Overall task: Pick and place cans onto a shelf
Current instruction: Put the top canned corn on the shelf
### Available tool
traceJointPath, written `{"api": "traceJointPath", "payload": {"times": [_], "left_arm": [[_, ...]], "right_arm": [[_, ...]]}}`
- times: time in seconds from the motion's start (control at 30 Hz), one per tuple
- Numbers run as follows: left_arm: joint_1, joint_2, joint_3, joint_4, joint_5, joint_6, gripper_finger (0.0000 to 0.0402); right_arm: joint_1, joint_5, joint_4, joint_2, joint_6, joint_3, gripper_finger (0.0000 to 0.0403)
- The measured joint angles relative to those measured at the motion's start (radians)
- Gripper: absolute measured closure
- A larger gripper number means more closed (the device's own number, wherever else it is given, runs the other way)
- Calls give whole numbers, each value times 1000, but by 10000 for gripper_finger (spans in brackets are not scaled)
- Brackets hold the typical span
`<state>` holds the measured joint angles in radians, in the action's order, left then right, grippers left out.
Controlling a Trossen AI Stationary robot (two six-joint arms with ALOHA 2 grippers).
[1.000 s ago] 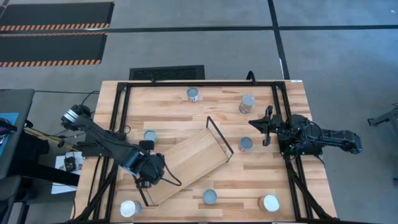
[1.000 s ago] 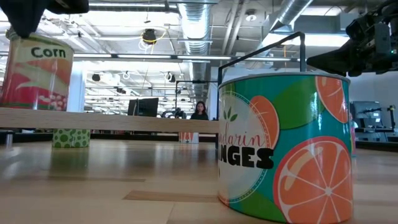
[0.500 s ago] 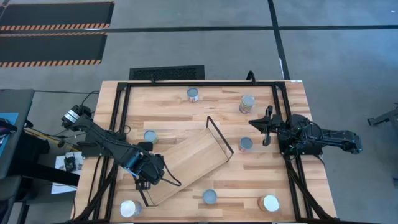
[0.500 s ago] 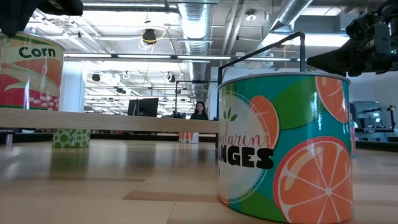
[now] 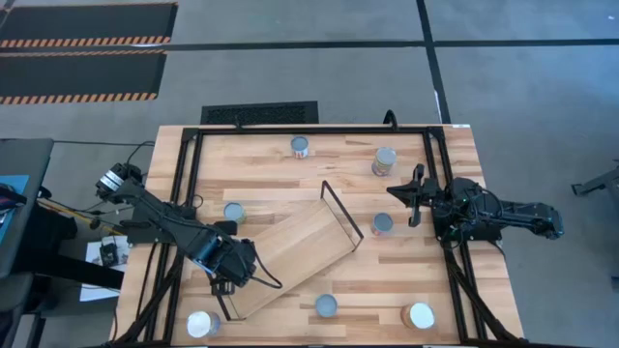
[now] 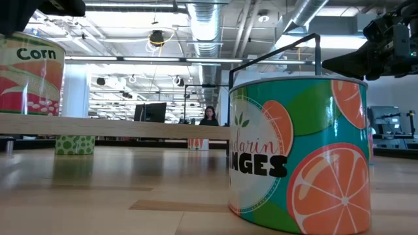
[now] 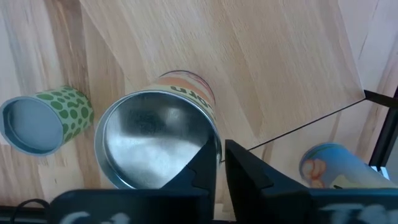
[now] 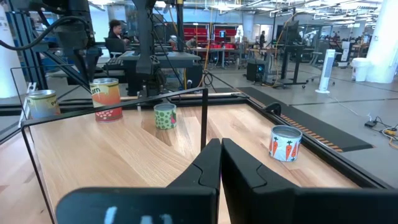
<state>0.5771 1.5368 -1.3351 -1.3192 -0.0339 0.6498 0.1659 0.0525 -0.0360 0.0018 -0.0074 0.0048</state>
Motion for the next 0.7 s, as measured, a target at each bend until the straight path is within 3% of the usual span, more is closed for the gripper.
{"api": "traceJointPath", "payload": {"times": [0.27,0.43,0.57,0.7], "left_arm": [[0,0,-97,-51,-37,-1,318],[-6,0,-200,-125,-184,-25,296],[-67,-12,-230,-115,-281,-75,300],[-172,-15,-213,-76,-331,-177,342]], "right_arm": [[0,0,0,0,0,0,365],[0,0,0,0,0,0,365],[0,0,0,0,0,0,365],[0,0,-1,0,0,0,365]]}}
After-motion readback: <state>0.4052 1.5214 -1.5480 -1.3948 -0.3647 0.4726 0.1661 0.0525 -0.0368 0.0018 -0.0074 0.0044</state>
